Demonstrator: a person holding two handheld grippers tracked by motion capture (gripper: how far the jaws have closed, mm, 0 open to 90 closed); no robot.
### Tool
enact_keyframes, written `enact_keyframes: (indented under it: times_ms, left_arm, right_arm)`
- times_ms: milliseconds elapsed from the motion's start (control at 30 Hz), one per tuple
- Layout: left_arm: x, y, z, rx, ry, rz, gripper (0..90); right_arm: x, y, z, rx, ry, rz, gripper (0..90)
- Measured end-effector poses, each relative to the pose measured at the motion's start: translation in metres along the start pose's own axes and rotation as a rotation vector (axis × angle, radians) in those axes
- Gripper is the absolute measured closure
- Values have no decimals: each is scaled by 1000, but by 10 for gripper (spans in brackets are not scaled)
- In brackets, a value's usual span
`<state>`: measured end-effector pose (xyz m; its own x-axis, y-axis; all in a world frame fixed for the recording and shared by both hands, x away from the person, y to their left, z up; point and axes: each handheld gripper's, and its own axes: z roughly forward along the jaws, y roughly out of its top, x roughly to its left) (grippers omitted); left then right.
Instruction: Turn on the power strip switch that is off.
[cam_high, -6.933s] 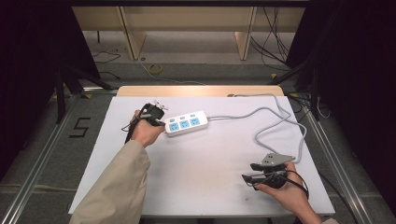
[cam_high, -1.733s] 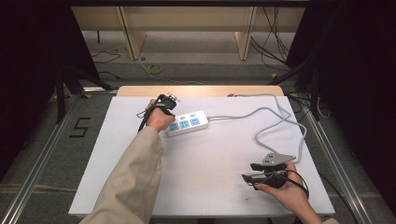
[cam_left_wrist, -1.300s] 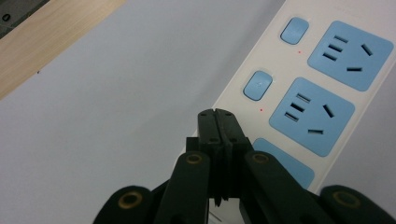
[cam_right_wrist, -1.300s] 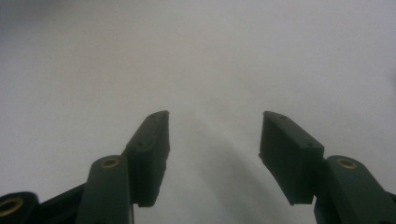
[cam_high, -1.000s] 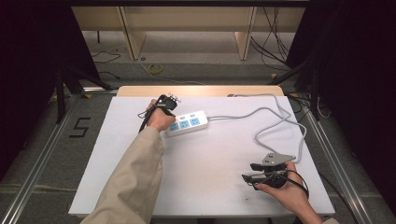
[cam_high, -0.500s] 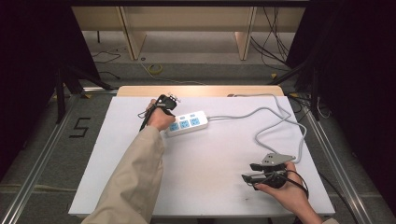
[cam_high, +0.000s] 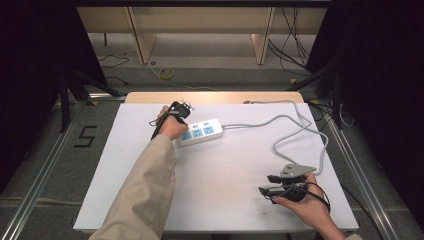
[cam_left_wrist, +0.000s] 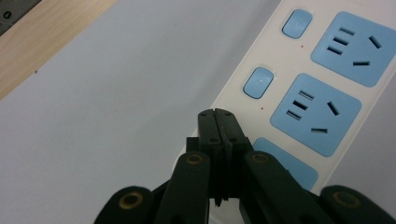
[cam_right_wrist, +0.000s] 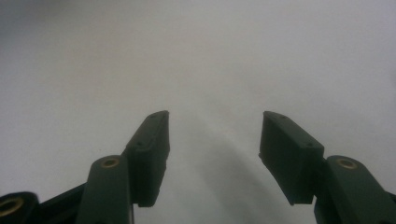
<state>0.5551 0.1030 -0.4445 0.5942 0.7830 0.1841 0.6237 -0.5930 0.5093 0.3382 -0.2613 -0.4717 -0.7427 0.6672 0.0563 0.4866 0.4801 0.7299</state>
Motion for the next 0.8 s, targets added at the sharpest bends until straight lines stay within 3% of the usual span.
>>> enact_keyframes:
  times_ms: [500,800]
  left_arm:
    - [0,2,1,15,-4,-23,900]
    - [-3,2,2,23,19,-22,900]
  right_arm:
    - [0,0,0,0,1,0,434]
    - [1,0,0,1,1,-3,433]
